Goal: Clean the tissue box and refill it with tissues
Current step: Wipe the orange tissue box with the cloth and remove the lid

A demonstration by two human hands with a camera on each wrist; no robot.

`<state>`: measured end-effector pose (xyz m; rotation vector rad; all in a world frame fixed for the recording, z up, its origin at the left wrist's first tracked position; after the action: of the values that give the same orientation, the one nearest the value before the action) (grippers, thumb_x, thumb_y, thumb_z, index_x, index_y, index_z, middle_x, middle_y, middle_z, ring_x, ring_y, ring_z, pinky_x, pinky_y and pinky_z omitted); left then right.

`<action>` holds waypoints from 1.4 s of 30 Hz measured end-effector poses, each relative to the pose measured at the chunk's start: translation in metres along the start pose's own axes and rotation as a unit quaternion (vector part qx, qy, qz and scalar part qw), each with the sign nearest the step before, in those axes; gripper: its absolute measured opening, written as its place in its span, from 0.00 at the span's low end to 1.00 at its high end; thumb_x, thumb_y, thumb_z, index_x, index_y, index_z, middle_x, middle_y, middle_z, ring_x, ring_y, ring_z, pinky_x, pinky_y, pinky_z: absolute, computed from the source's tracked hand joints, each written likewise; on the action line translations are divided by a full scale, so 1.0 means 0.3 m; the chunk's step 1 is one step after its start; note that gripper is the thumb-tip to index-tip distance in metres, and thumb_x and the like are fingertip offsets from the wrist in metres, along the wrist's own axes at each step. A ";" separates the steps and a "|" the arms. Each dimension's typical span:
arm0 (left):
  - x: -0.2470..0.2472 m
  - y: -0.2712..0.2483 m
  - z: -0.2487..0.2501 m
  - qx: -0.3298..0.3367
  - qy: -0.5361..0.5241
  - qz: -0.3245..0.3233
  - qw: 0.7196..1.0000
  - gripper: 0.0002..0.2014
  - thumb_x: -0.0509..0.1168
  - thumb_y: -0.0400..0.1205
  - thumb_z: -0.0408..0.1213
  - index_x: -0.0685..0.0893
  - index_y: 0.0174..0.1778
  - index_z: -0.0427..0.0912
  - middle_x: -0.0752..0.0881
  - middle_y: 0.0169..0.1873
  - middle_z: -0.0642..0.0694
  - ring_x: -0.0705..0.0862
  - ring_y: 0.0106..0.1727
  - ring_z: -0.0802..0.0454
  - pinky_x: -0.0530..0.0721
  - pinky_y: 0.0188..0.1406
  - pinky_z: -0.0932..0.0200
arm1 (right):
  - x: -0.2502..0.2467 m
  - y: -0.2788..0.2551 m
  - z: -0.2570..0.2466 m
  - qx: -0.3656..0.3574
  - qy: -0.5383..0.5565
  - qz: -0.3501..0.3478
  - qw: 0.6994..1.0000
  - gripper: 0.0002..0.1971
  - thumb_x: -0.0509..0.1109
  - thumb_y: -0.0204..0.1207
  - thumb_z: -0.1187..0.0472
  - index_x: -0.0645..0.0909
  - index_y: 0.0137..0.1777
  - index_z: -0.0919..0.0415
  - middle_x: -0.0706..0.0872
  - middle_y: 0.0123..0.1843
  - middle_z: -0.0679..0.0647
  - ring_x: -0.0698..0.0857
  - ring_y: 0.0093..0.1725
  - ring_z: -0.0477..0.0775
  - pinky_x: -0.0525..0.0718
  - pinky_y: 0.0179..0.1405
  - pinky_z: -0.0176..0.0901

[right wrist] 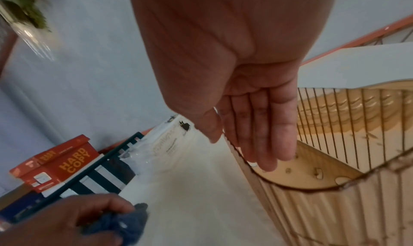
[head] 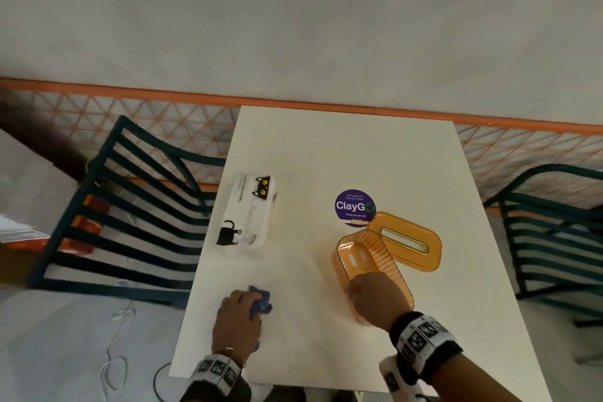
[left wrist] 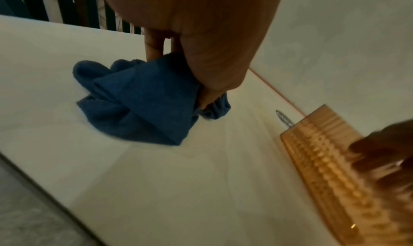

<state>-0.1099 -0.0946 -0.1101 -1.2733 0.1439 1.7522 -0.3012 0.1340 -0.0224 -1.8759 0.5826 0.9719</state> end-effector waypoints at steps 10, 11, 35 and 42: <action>-0.150 0.072 0.139 -0.095 -0.349 -0.025 0.932 0.09 0.81 0.75 0.39 0.90 0.47 0.54 0.92 0.43 0.54 0.90 0.51 0.49 0.89 0.56 0.49 | -0.008 0.034 -0.023 0.025 -0.032 -0.028 0.999 0.12 0.58 0.85 0.65 0.84 0.56 0.66 0.86 0.49 0.58 0.85 0.46 0.57 0.82 0.43 0.42; -0.138 0.089 0.167 -0.112 -0.396 -0.042 0.910 0.09 0.81 0.75 0.40 0.91 0.49 0.52 0.93 0.44 0.51 0.91 0.52 0.48 0.90 0.56 0.46 | -0.039 0.035 -0.012 0.037 -0.013 -0.012 0.999 0.12 0.58 0.86 0.64 0.84 0.55 0.64 0.89 0.51 0.57 0.87 0.47 0.55 0.86 0.46 0.43; -0.112 0.032 0.934 0.280 -0.126 -0.035 0.951 0.36 0.60 0.89 0.32 0.50 0.90 0.50 0.38 0.90 0.54 0.39 0.91 0.50 0.59 0.89 0.40 | -0.288 -0.151 0.095 0.013 0.510 0.021 0.860 0.14 0.55 0.90 0.66 0.83 0.58 0.67 0.93 0.51 0.63 0.94 0.40 0.67 0.91 0.41 0.68; -0.127 -0.197 1.081 0.371 -0.154 0.028 0.915 0.29 0.61 0.89 0.39 0.62 0.88 0.49 0.57 0.89 0.54 0.46 0.90 0.59 0.62 0.86 0.58 | -0.402 -0.132 0.163 -0.002 0.590 0.067 0.804 0.14 0.56 0.87 0.73 0.85 0.56 0.72 0.93 0.48 0.69 0.93 0.46 0.71 0.93 0.42 0.65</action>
<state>-0.2884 0.0993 0.0913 -0.4388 0.6032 1.6755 -0.3610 0.1959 0.0830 -2.3200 1.4262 -0.2826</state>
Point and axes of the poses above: each hand's wrist, its own y-axis towards the middle knuckle, its own x-axis out of the palm, z = x × y, the point moved 10 cm from there along y, towards the middle knuckle
